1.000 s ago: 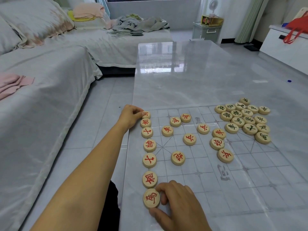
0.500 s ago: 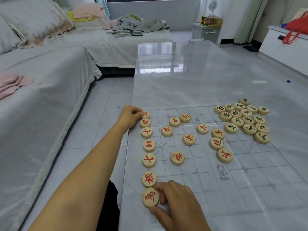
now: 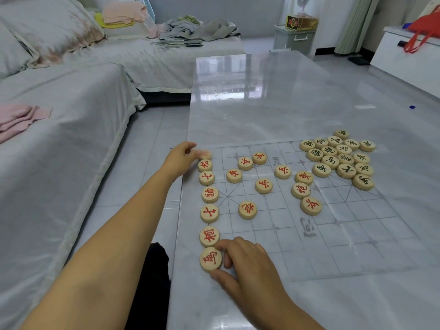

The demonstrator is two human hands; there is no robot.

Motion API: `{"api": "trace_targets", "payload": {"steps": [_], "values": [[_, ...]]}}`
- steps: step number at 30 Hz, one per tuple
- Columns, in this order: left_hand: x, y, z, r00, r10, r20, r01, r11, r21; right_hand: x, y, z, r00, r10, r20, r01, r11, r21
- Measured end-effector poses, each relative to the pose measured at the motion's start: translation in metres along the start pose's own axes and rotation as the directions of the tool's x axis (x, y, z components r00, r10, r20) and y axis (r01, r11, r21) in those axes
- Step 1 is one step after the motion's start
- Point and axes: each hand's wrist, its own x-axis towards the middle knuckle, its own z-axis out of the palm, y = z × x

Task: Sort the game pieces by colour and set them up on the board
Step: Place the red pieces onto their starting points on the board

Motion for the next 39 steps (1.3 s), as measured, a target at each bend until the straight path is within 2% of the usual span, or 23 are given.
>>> {"api": "trace_targets", "payload": {"steps": [6,9,12,14,17,19,21,24,30,35,39], "values": [[-0.015,0.008,-0.003,1.0,0.025,-0.006,-0.024,0.997,0.072,-0.003,-0.004,-0.002,1.0,0.019,0.013,-0.019,0.999,0.027],[-0.02,0.016,-0.001,0.999,0.043,-0.015,-0.041,0.995,0.095,-0.004,-0.004,-0.007,0.997,0.068,0.043,-0.072,0.993,0.093],[-0.025,0.028,0.005,0.995,0.099,-0.021,-0.096,0.988,0.117,-0.002,-0.005,-0.02,0.981,0.156,0.115,-0.184,0.933,0.309],[-0.028,0.036,0.011,0.991,0.135,-0.01,-0.133,0.984,0.12,0.0,0.002,-0.033,0.977,0.193,0.087,-0.212,0.885,0.415],[-0.034,0.043,0.021,0.983,0.18,0.017,-0.181,0.974,0.133,0.004,0.035,-0.064,0.95,0.283,-0.134,-0.219,0.906,0.361],[-0.038,0.041,0.026,0.98,0.2,0.02,-0.201,0.97,0.138,0.007,0.064,-0.085,0.898,0.311,-0.313,-0.25,0.943,0.22],[-0.042,0.037,0.027,0.978,0.207,0.005,-0.206,0.969,0.138,0.009,0.09,-0.102,0.845,0.347,-0.408,-0.326,0.937,0.123],[-0.045,0.029,0.021,0.984,0.167,-0.056,-0.159,0.979,0.124,0.016,0.115,-0.114,0.816,0.402,-0.415,-0.392,0.913,0.116],[-0.051,0.021,0.014,0.983,0.145,-0.109,-0.129,0.981,0.148,0.019,0.133,-0.109,0.758,0.475,-0.446,-0.392,0.879,0.27],[-0.066,0.035,0.023,0.978,0.196,-0.067,-0.182,0.968,0.172,0.017,0.134,-0.109,0.764,0.479,-0.433,-0.403,0.878,0.26],[-0.081,0.04,0.038,0.96,0.273,0.064,-0.28,0.924,0.26,0.017,0.134,-0.109,0.77,0.477,-0.423,-0.41,0.879,0.245]]}}
